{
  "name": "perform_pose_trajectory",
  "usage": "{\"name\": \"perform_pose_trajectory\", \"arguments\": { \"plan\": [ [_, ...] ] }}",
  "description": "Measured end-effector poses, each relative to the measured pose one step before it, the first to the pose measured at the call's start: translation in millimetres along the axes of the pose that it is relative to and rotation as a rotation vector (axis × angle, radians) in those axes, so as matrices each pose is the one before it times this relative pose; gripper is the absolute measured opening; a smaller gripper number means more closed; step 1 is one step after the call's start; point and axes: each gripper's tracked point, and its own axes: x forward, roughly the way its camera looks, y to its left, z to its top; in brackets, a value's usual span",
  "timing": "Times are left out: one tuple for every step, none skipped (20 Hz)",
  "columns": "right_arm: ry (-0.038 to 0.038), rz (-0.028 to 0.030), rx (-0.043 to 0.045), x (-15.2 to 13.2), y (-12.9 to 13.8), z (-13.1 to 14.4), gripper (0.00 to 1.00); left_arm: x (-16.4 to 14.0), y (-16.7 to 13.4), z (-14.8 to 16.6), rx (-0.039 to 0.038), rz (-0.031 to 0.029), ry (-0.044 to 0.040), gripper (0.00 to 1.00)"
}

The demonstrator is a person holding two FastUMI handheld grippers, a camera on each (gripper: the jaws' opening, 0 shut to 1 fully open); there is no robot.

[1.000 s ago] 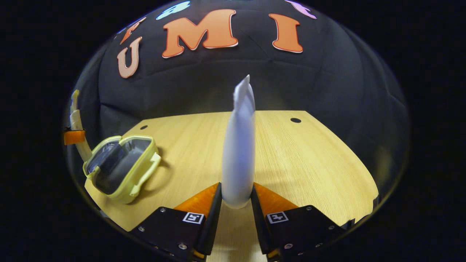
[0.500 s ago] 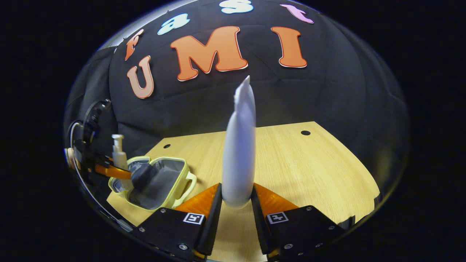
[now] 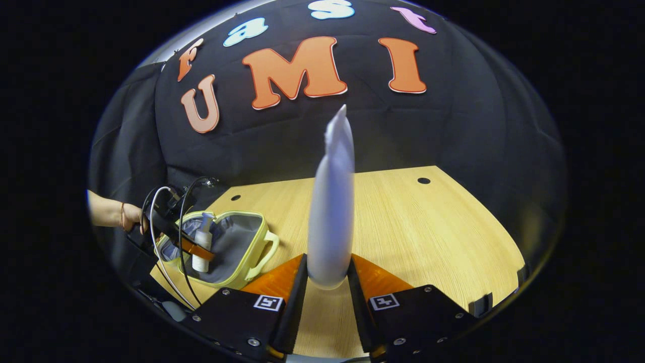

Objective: First open the suitcase, pack the skin care products into it, and then close the suitcase.

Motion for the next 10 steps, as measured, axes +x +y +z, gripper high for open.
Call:
{"name": "perform_pose_trajectory", "arguments": {
  "plan": [
    [0.00276,-0.00424,0.00296,0.49,-1.66,-0.47,0.48,6.54,1.02,0.26,-0.00066,-0.00337,0.00425,0.59],
    [0.00259,-0.00180,0.00161,-1.06,-0.24,-0.92,0.48,2.31,0.80,2.91,0.00406,-0.00355,-0.01162,0.59],
    [0.00104,-0.00375,0.00038,-0.57,-0.36,-0.78,0.48,0.45,-0.64,3.37,0.00279,-0.00086,-0.01107,0.58],
    [0.00160,-0.00248,-0.00005,-0.19,-0.64,-0.48,0.48,-0.48,0.37,-0.78,-0.00033,0.00336,0.00100,0.59],
    [0.00418,-0.00090,0.00092,0.04,0.28,-1.36,0.48,-2.59,1.31,2.84,0.00288,0.00773,-0.01482,0.61],
    [0.00176,0.00065,0.00297,-0.12,1.48,0.44,0.48,-2.27,1.90,5.10,0.00225,0.01144,-0.02231,0.63],
    [0.00053,0.00327,0.00135,0.88,2.87,0.87,0.48,-3.23,-4.52,2.88,-0.00925,-0.01795,-0.01787,0.76],
    [0.00023,0.00402,-0.00219,0.25,2.04,1.00,0.48,-3.81,-2.70,3.46,-0.01625,0.00045,-0.01719,0.88],
    [-0.00187,0.00616,-0.00405,-1.18,3.39,1.99,0.48,-4.48,0.48,4.65,-0.00241,0.01173,-0.02082,1.00],
    [-0.00402,0.00718,-0.00457,0.19,4.21,2.48,0.48,-5.68,1.91,4.67,0.00812,0.01703,-0.02833,1.00]
  ]
}}
